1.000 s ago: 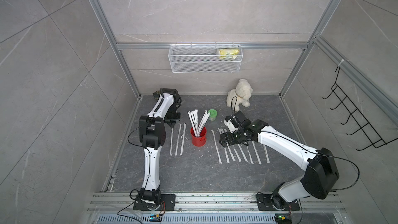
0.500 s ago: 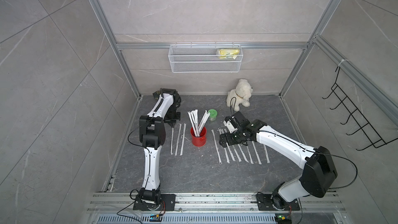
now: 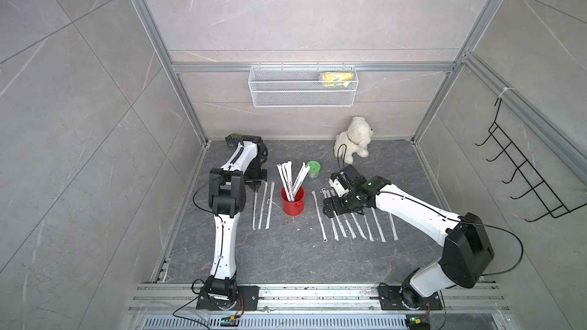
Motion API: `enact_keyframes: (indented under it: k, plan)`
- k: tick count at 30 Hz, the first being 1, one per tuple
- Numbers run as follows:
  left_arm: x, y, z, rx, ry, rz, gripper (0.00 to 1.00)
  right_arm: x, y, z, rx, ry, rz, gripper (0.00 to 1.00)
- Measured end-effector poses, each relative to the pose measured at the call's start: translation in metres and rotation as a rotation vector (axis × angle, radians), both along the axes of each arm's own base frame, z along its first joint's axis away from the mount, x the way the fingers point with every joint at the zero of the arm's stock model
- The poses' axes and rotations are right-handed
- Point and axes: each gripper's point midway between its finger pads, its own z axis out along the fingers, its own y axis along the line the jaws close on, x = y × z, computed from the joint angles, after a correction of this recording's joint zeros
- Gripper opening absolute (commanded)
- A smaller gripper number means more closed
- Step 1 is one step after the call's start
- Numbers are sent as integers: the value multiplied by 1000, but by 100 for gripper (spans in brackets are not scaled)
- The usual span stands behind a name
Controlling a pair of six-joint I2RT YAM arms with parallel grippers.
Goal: Take the straws out of the storage container
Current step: Place the straw at the center of the board.
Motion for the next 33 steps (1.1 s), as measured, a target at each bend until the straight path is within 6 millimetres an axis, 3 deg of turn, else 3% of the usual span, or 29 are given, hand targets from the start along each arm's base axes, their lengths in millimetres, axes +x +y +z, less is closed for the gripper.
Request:
enact_keyframes:
  k: [24, 28, 31, 33]
  plan:
    - [-10, 3, 0, 6, -5, 6, 26, 0, 0, 2, 3, -4, -1, 100]
    - [-14, 2, 43, 9, -138, 16, 29, -1, -1, 11, 20, -27, -6, 100]
    - [-19, -6, 103, -13, -350, -1, 30, -3, -3, 17, 33, -41, -13, 100]
    - [-31, -23, 147, -61, -502, -35, 31, -4, -4, 19, 39, -44, -21, 100]
